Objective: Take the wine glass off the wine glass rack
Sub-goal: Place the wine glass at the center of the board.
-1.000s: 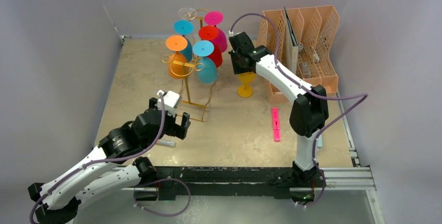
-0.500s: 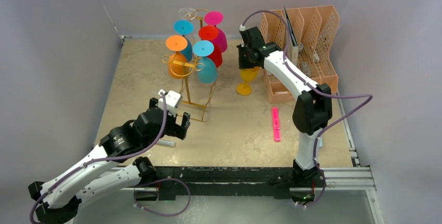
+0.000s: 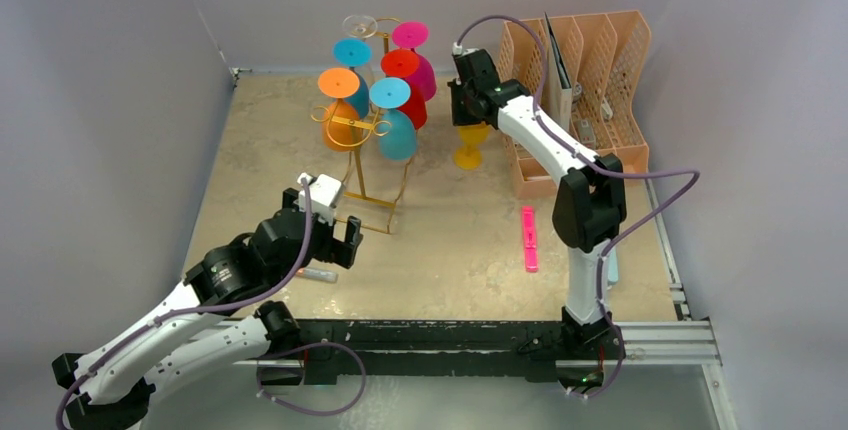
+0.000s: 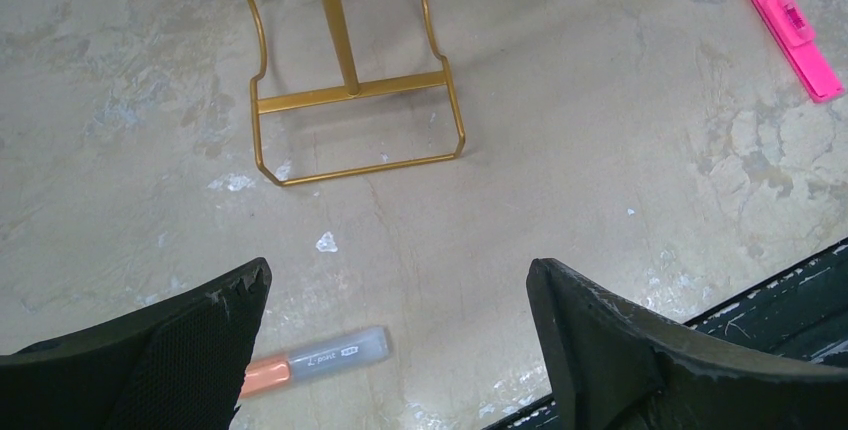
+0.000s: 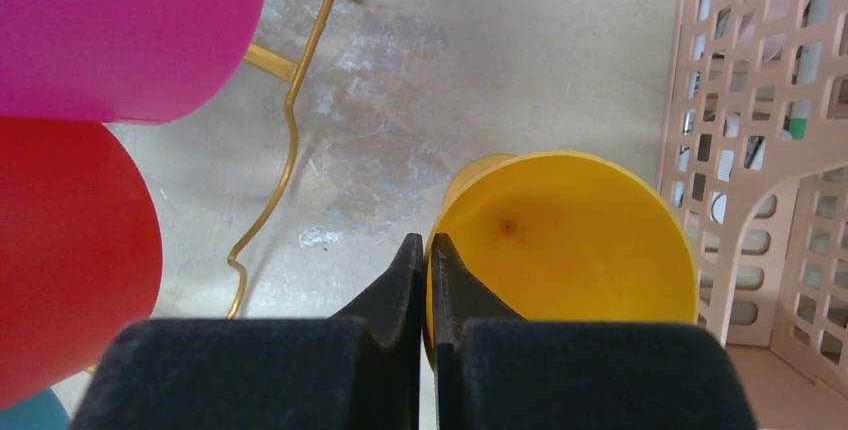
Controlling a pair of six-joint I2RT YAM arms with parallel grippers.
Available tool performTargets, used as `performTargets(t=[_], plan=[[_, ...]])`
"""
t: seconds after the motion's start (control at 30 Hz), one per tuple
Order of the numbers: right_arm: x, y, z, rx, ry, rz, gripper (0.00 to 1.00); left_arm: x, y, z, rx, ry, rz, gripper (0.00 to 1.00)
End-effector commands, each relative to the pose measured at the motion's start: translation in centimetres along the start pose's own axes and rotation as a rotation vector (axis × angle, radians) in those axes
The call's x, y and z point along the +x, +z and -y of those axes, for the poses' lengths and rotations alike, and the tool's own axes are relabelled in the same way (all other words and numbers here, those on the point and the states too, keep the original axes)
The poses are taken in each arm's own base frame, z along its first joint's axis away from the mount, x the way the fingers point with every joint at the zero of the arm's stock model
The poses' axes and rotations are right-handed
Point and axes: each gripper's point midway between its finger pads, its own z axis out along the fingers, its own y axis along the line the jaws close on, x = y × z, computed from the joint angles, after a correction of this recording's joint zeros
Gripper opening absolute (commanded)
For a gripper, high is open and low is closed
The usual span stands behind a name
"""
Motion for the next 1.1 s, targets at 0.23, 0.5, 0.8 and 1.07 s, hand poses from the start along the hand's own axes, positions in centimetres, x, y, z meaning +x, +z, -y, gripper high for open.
performTargets(t=[0.23, 0.5, 0.8, 1.07], plan=[[0.0, -2.4, -1.3, -0.057, 0.000, -0.095, 0.33, -1.6, -0.6, -0.2, -0.010, -0.019, 0.036, 0.98], [-3.6, -7.2, -1.9, -0.101, 0.004, 0.001, 0.65, -1.6, -0.6, -0.1, -0.007, -0.019, 0.033, 0.98], [-4.3, -13.5, -0.8, -0.090, 0.084, 0.088, 0.83, -1.5, -0.7, -0.2, -0.015, -0.034, 0.025, 1.00], [-1.4, -18.3, -4.5, -0.376, 0.321, 0.084, 0.95, -1.3, -0.8, -1.5, -0.083, -0.061, 0.034, 1.00]])
